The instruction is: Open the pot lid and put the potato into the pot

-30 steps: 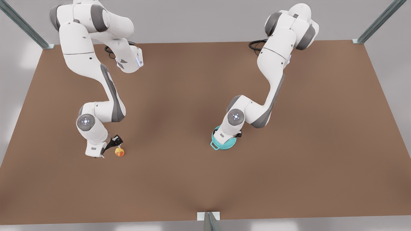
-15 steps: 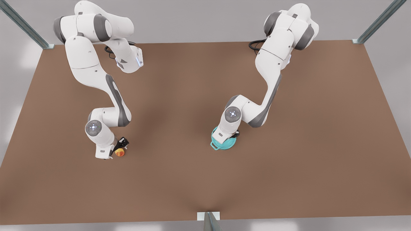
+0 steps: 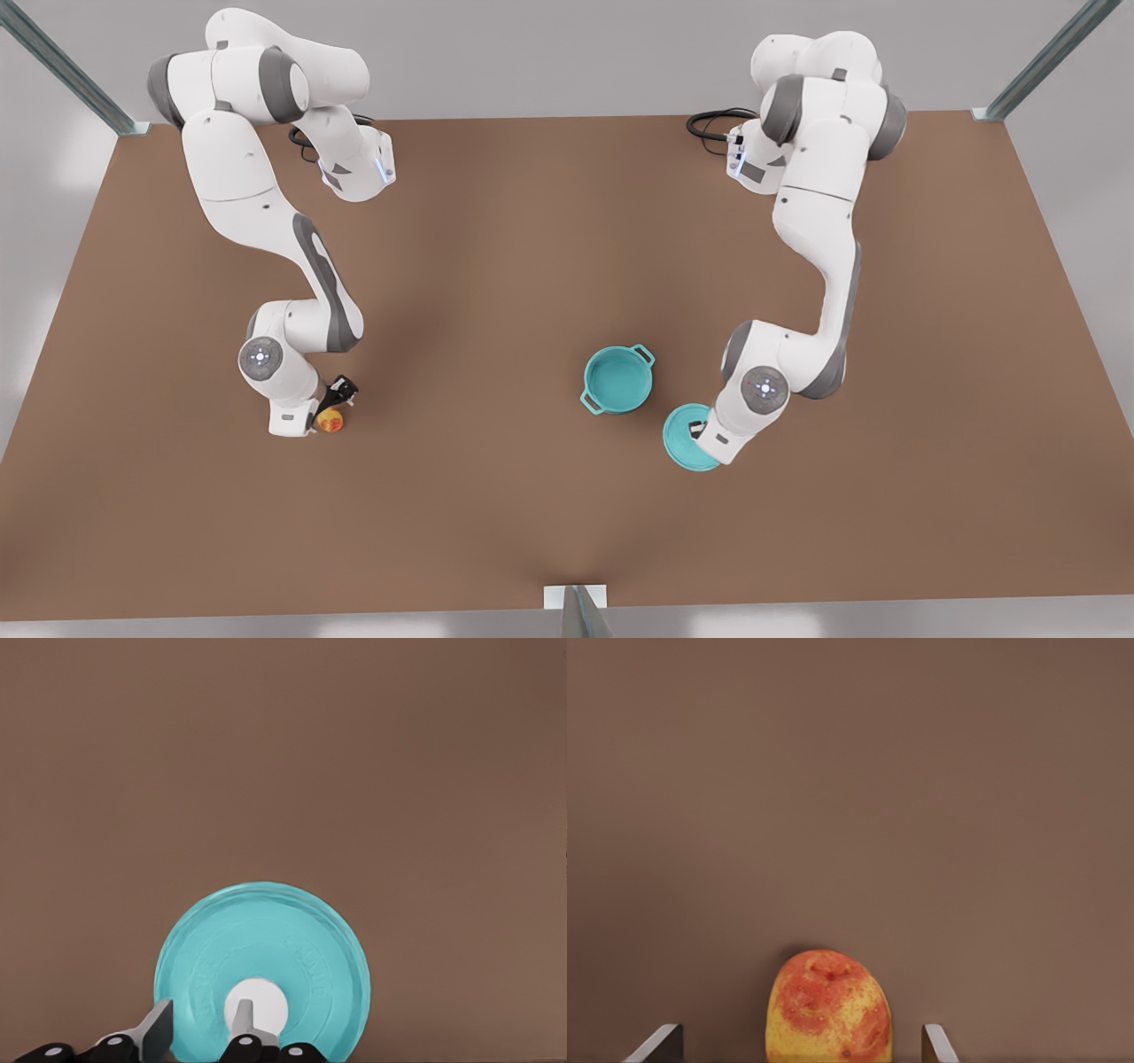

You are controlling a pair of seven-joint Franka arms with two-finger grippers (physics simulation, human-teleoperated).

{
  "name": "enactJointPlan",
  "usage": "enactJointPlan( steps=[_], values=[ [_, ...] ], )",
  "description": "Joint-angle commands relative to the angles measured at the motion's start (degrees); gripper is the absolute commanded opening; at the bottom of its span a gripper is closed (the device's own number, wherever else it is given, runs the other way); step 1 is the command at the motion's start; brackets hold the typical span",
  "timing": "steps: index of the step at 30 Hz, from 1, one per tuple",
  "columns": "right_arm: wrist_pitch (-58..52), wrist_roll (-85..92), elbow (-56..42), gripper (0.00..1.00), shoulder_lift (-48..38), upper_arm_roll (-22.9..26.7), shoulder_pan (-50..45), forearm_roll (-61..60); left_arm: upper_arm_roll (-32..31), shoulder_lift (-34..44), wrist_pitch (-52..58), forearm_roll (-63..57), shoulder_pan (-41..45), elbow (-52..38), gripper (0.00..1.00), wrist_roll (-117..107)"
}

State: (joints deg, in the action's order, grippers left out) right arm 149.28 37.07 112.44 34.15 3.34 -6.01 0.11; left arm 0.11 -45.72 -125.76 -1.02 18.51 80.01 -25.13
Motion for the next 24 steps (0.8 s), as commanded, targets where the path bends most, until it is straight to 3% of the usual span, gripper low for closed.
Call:
enactJointPlan(
  steps=[1, 3, 5, 6, 7, 8, 10, 19, 24],
  values=[
    [-0.13, 2.74, -0.03, 1.0, 0.04, 0.0, 0.03, -0.29, 0.15, 1.95, -0.46, -0.39, -0.49, -0.02, 1.0, 24.34],
    [-0.13, 2.83, -0.12, 0.96, 0.39, -0.08, 0.03, -0.29, -0.29, 8.18, 12.46, -0.21, -2.59, -0.2, 1.0, 24.43],
    [-0.13, 3.09, -0.2, 0.93, 0.39, -0.08, 0.03, -0.29, -0.02, 21.1, 28.37, 2.42, -8.91, 0.5, 1.0, 34.09],
    [-0.13, 3.18, -0.2, 0.9, 0.39, -0.08, 0.03, -0.29, 0.15, 27.51, 30.4, 7.35, -12.09, 3.13, 1.0, 34.45],
    [-0.13, 3.27, -0.2, 0.87, 0.39, -0.08, 0.03, -0.29, 0.59, 38.67, 22.69, 7.53, -12.97, 18.14, 1.0, 35.32],
    [-0.13, 3.27, -0.29, 0.86, 0.39, -0.08, 0.03, -0.29, 1.47, 41.68, 25.99, 7.0, -13.67, 18.97, 1.0, 36.03],
    [-0.13, 3.35, -0.29, 0.81, 0.39, -0.08, 0.03, -0.29, 2.44, 40.01, 32.25, 7.0, -14.46, 12.37, 1.0, 35.33],
    [-0.65, 4.15, -0.29, 0.52, 0.39, -0.17, -0.05, -0.29, 1.12, 36.58, 36.99, 13.41, -12.88, 14.04, 1.0, 27.68],
    [-1.18, 4.15, -0.47, 0.47, 0.3, -0.79, 0.03, -0.38, 1.12, 36.58, 36.82, 13.24, -12.97, 14.04, 1.0, 27.51]
  ],
)
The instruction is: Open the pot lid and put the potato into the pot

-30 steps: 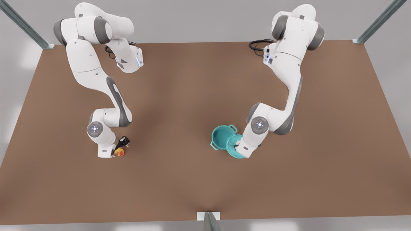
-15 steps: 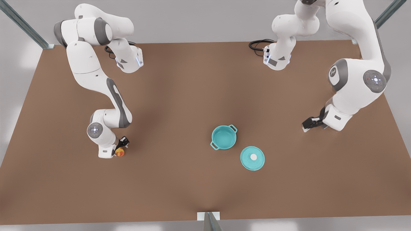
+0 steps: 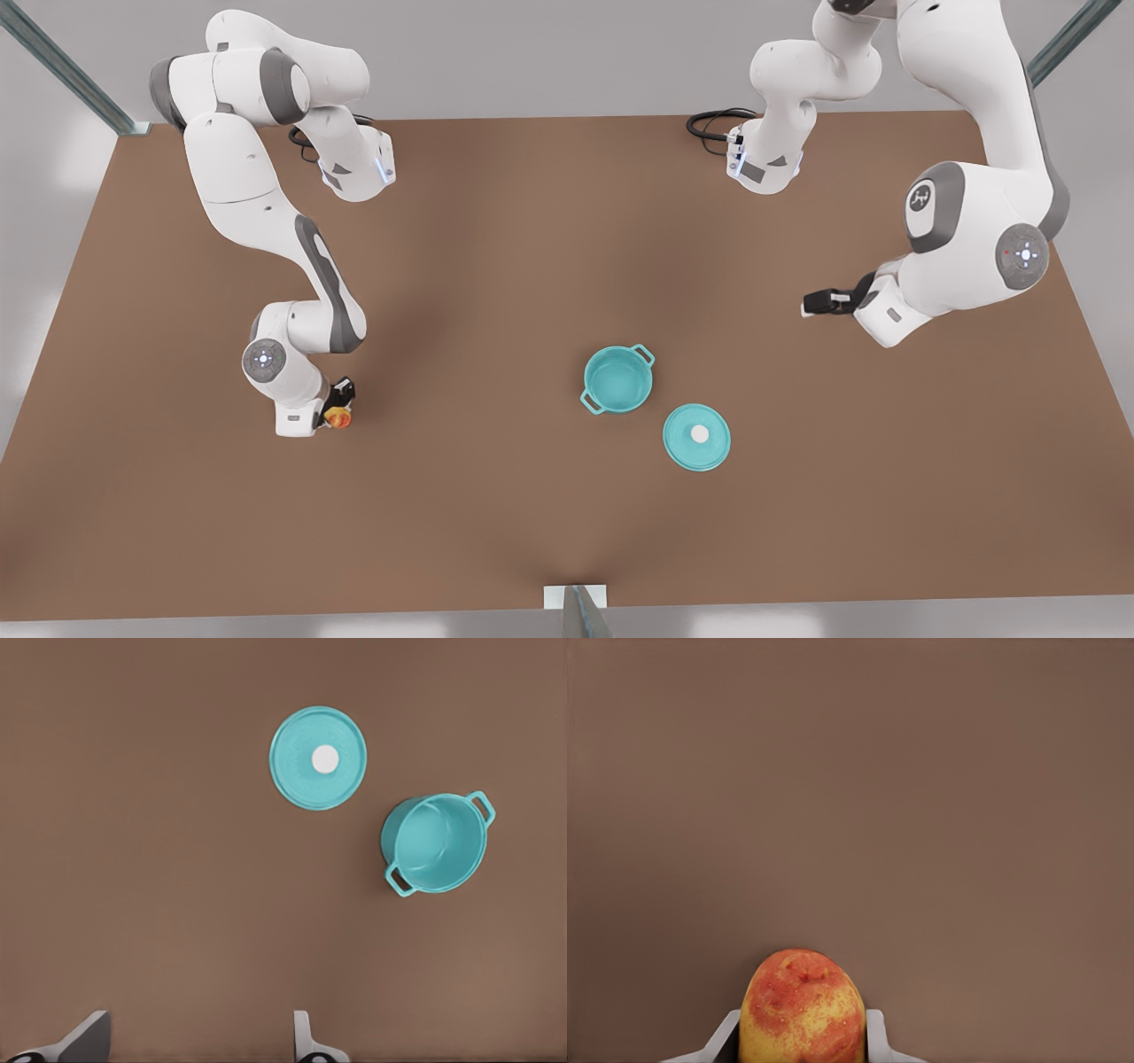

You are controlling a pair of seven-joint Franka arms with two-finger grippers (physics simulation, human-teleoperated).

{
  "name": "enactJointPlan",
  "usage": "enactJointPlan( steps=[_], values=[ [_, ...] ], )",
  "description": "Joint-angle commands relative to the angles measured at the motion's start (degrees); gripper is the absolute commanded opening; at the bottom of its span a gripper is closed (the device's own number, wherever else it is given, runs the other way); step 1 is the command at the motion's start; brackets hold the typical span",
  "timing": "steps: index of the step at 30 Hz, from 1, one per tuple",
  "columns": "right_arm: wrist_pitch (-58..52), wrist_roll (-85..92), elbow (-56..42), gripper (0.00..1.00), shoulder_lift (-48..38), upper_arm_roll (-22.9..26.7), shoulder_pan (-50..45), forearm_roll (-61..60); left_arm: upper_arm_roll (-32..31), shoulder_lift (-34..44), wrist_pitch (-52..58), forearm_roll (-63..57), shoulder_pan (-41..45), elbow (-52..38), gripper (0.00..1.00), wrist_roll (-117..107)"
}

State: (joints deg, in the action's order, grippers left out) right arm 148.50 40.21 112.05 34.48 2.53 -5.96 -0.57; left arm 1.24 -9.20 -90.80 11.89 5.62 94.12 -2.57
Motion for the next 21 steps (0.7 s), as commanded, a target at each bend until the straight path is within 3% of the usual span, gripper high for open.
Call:
enactJointPlan(
  steps=[1, 8, 14, 21],
  values=[
    [-0.58, 1.01, -0.07, 0.47, -0.2, -0.25, -0.01, 0.31, -0.01, 0.05, 1.85, 0.33, -0.08, -0.07, 1.0, 4.95],
    [-5.5, 1.1, -0.6, 0.46, -3.54, -1.3, -0.1, 0.39, -0.1, -0.12, 1.68, 0.33, 0.09, -0.07, 1.0, 4.86],
    [-24.48, 0.22, -8.68, 0.45, -9.34, -8.07, -0.54, -3.38, 0.08, -0.12, 1.15, 0.77, -0.08, -0.6, 1.0, 4.68],
    [-28.01, -5.49, -19.4, 0.45, -7.5, -8.69, -12.84, -4.88, -0.01, -0.21, 1.24, 1.56, 0.09, -1.04, 1.0, 2.31]
  ],
)
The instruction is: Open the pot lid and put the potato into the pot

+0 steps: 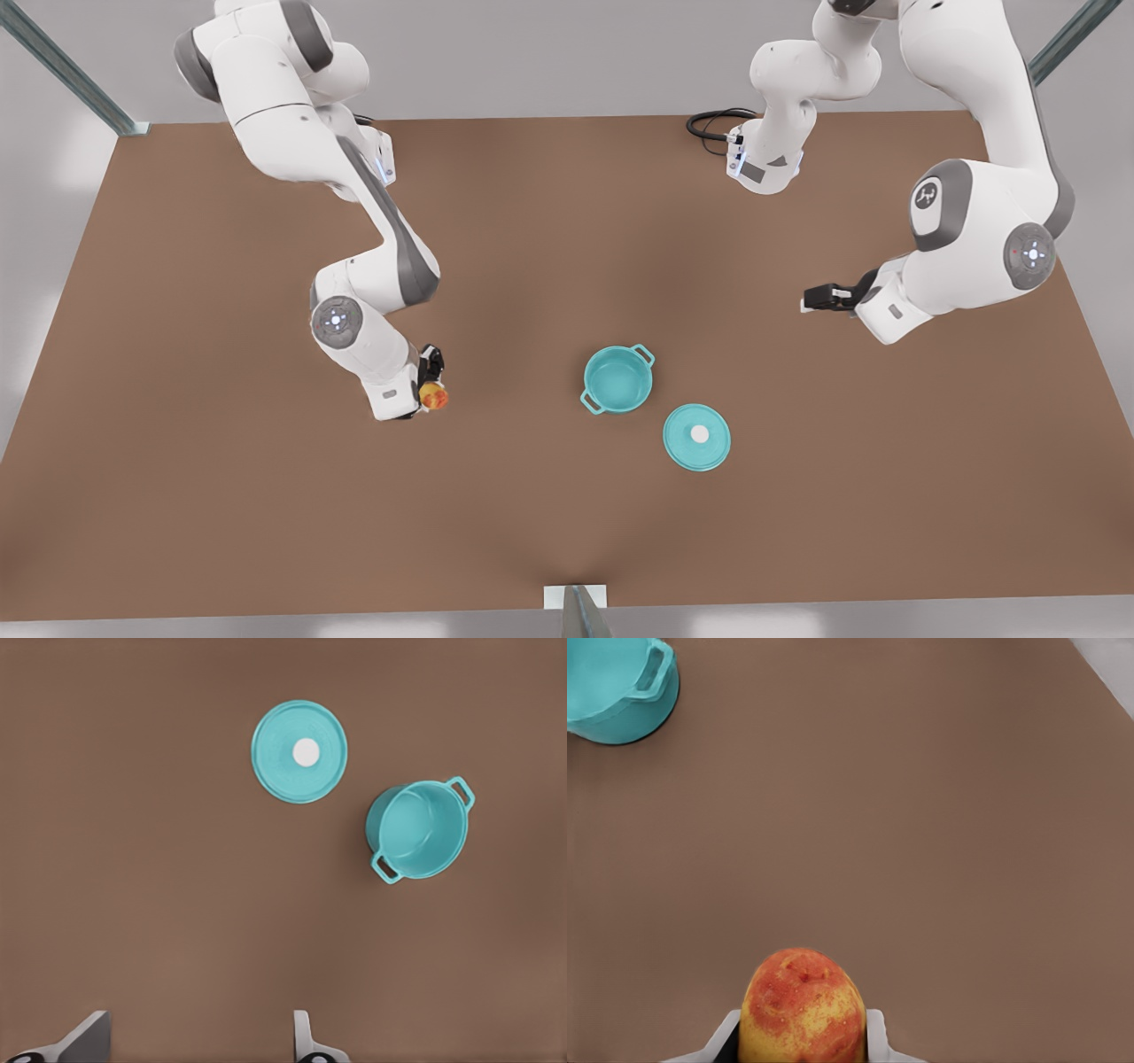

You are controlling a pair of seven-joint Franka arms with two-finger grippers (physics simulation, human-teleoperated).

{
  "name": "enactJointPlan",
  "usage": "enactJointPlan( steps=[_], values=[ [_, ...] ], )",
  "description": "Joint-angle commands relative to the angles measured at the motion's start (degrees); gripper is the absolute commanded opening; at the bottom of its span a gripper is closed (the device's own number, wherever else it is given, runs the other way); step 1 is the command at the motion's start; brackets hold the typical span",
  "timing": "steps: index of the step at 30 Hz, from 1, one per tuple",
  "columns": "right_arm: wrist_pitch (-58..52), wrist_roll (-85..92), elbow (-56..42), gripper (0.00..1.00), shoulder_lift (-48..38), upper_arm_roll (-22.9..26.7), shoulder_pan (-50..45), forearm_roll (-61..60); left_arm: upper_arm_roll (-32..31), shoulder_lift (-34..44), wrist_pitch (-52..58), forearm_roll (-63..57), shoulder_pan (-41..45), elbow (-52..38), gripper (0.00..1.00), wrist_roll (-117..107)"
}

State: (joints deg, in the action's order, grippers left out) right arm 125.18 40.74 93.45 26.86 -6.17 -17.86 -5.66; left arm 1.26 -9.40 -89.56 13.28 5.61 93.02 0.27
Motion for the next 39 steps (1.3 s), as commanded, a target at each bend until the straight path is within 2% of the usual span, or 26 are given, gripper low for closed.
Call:
enactJointPlan(
  steps=[1, 8, 13, 19, 22, 30, 32, 33, 35, 37, 38, 39],
  values=[
    [-4.68, -6.11, -3.27, 0.45, 1.62, -0.07, -2.97, -1.72, -0.03, 0.0, 0.0, 0.17, 0.01, -0.03, 1.0, -0.54],
    [-3.19, -11.12, -17.16, 0.43, 12.95, 0.02, -12.55, -5.77, -0.03, 0.09, 0.09, 0.17, 0.01, 0.06, 1.0, -0.54],
    [9.82, -13.31, -22.79, 0.43, 21.04, 0.11, -17.03, -9.37, -0.03, 0.0, 0.18, 0.08, 0.01, 0.06, 1.0, -0.54],
    [23.62, -13.75, -25.43, 0.43, 26.84, -6.48, -17.21, -13.33, -0.03, 0.0, 0.18, 0.08, 0.01, 0.15, 1.0, -0.54],
    [26.78, -14.54, -29.03, 0.43, 30.8, -7.63, -18.35, -13.33, -0.03, 0.0, 0.18, 0.08, 0.01, 0.32, 1.0, -0.54],
    [27.93, -13.93, -27.1, 0.43, 30.18, -7.54, -17.39, -13.86, -0.03, -0.09, 0.18, 0.17, 0.01, -0.03, 1.0, -0.54],
    [27.84, -13.84, -25.25, 0.43, 29.48, -7.54, -17.12, -13.86, 0.58, -0.18, -0.08, 15.27, -2.97, -0.12, 1.0, -4.58],
    [27.84, -13.67, -24.81, 0.44, 29.57, -7.45, -17.12, -13.86, -0.03, -0.44, -0.7, 10.37, -1.22, -0.21, 1.0, -5.28],
    [27.84, -13.4, -24.46, 0.44, 29.83, -7.28, -17.12, -13.86, -0.12, -0.53, -1.14, 10.72, -1.04, -0.21, 1.0, -5.28],
    [27.84, -13.67, -24.28, 0.49, 29.83, -7.1, -17.47, -13.86, -0.12, -0.53, -1.23, 10.72, -0.51, -0.21, 1.0, -5.46],
    [27.84, -14.02, -24.28, 0.61, 29.83, -7.1, -17.47, -13.86, -0.12, -0.53, -1.23, 10.72, -0.51, -0.21, 1.0, -5.46],
    [27.84, -14.54, -24.28, 0.88, 29.83, -7.01, -17.47, -13.94, -0.03, -0.53, -1.23, 10.63, -0.51, -0.21, 1.0, -5.46]
  ],
)
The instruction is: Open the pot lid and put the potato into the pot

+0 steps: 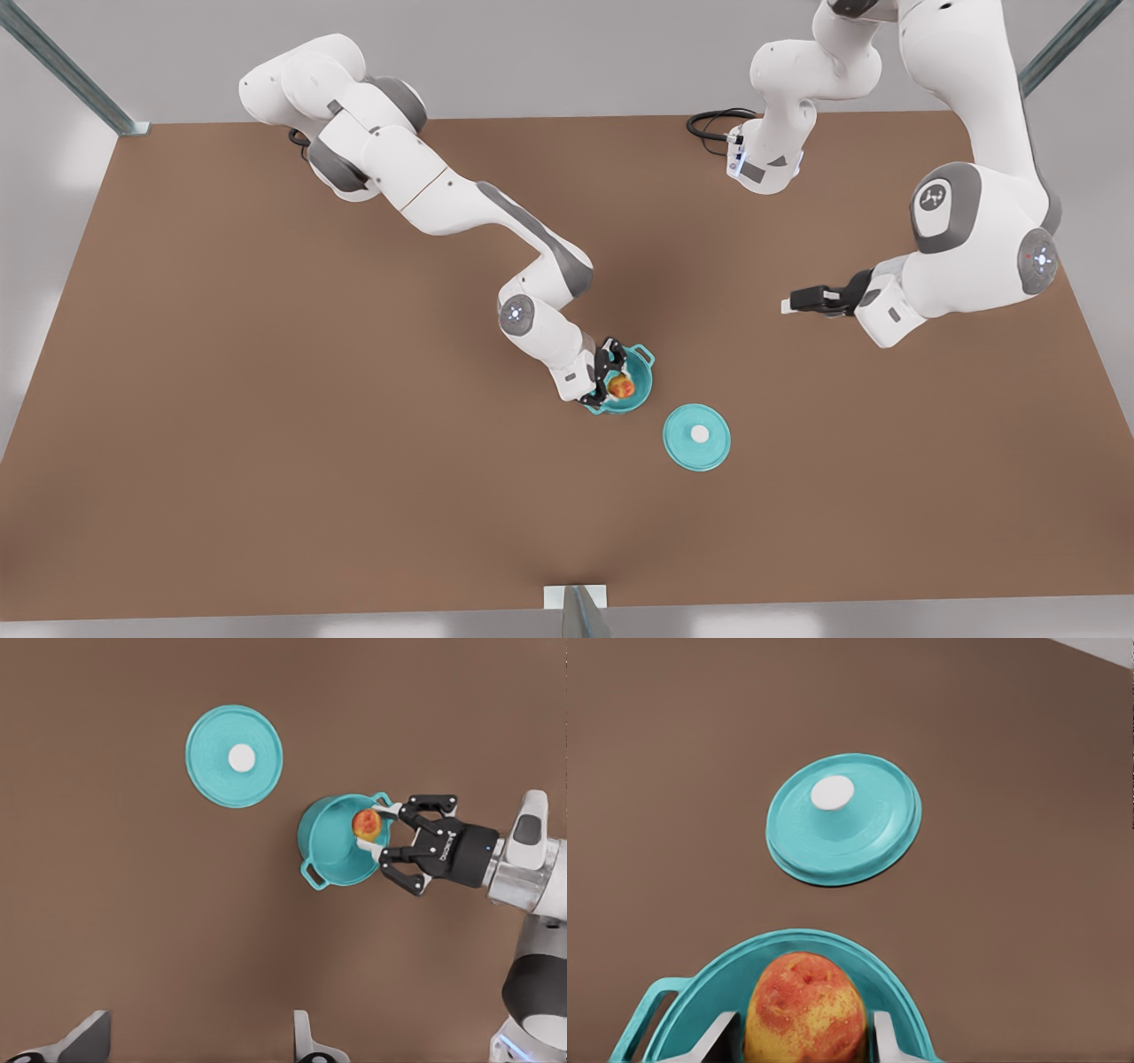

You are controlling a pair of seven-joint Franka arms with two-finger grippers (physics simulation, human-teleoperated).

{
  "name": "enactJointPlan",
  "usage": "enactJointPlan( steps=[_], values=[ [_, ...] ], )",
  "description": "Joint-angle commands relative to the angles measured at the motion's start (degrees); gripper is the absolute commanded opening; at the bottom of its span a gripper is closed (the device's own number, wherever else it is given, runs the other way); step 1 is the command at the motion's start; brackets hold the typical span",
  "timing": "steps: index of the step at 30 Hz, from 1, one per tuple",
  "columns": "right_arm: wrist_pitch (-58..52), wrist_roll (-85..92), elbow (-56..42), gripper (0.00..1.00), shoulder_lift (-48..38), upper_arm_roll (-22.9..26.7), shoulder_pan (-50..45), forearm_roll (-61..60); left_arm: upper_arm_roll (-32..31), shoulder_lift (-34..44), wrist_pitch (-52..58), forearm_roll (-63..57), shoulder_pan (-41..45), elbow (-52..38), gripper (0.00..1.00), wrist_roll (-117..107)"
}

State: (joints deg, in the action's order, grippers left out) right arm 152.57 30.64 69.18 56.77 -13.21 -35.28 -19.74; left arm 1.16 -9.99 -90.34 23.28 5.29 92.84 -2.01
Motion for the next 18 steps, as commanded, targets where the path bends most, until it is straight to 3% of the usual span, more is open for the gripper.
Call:
enactJointPlan(
  steps=[1, 4, 5, 7, 8, 10, 11, 12, 13, 16, 18],
  values=[
    [0.44, -4.45, -0.01, 1.0, -0.08, 0.03, -0.05, 0.14, -0.02, 0.06, -0.37, 0.63, -0.19, -0.03, 1.0, -3.17],
    [0.01, -4.36, -0.01, 1.0, -1.04, 0.12, 0.3, 0.05, -0.02, -0.65, -0.37, -4.99, 4.02, 0.59, 1.0, -6.07],
    [-9.54, -4.45, -0.01, 1.0, -6.66, 2.31, 2.59, 0.05, -0.02, -1.09, -0.63, -5.09, 4.55, 0.15, 1.0, -8.01],
    [-39.26, -3.66, -0.19, 1.0, -19.85, 17.51, 5.05, 0.93, 0.51, -0.91, -0.98, -5.44, 4.2, -0.11, 1.0, -8.01],
    [-47.78, -2.17, -0.45, 1.0, -22.22, 20.24, 9.43, 2.07, 0.6, -0.56, 0.07, -10.16, 3.94, -0.81, 1.0, -8.01],
    [-59.2, 2.5, -0.01, 0.99, -25.39, 21.21, 16.29, 10.33, 0.51, -0.82, 0.07, -11.15, 4.11, -1.52, 1.0, -7.39],
    [-60.39, 2.15, 7.5, 0.96, -29.06, 24.02, 17.0, 11.83, 0.6, -1.09, 0.16, -11.15, 4.03, -3.63, 1.0, -7.39],
    [-53.45, 1.45, 18.77, 0.97, -33.73, 25.52, 17.0, 13.84, 0.51, -1.17, 0.25, -11.24, 4.2, -3.72, 1.0, -7.48],
    [-53.61, -2.86, 23.1, 1.0, -35.94, 26.48, 17.0, 18.94, 0.51, -1.09, 0.25, -11.15, 4.2, -3.81, 1.0, -7.39],
    [-58.61, -5.32, 24.07, 1.0, -36.64, 30.09, 17.0, 19.83, 0.42, -1.26, 0.6, -11.24, 4.47, -3.02, 1.0, -7.39],
    [-61.96, -16.75, 23.98, 1.0, -36.56, 30.62, 17.0, 19.83, 0.16, -1.26, 0.69, -11.24, 4.47, -2.49, 1.0, -7.74]
  ],
)
